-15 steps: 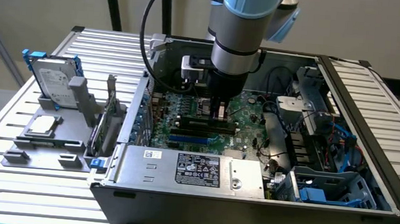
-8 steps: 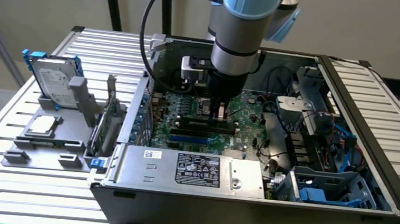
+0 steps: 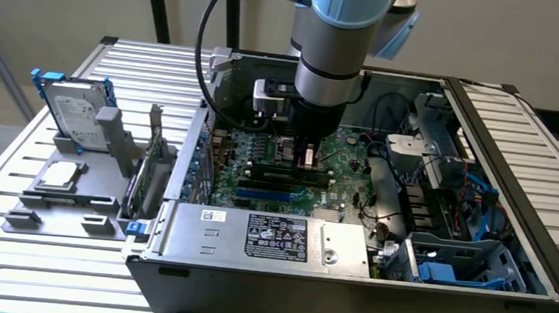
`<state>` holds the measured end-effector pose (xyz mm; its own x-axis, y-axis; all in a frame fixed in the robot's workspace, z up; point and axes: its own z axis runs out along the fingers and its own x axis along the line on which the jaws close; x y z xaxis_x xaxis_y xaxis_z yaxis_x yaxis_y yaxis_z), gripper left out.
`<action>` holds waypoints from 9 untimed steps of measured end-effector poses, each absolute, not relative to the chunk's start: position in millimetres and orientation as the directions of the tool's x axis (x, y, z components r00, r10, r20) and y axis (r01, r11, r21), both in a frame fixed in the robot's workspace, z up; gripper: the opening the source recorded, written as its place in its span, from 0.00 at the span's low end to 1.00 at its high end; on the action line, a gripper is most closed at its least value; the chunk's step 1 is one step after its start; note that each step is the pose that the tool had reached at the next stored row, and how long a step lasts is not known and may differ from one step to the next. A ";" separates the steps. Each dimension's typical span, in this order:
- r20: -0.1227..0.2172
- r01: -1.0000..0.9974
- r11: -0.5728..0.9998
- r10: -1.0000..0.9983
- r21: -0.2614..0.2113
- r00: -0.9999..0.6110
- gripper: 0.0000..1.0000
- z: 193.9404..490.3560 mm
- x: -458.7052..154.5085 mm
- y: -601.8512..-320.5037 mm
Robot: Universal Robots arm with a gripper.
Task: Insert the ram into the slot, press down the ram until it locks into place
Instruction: 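Insert the ram into the slot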
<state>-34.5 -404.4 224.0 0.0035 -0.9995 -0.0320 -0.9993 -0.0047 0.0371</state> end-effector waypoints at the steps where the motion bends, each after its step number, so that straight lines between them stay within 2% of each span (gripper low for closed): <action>1: -0.034 -0.999 -0.005 -0.999 0.037 0.003 0.21 225.2 -34.5 -404.4; 9: -0.037 -0.999 -0.005 -0.999 0.044 0.003 0.21 247.4 -34.9 -404.8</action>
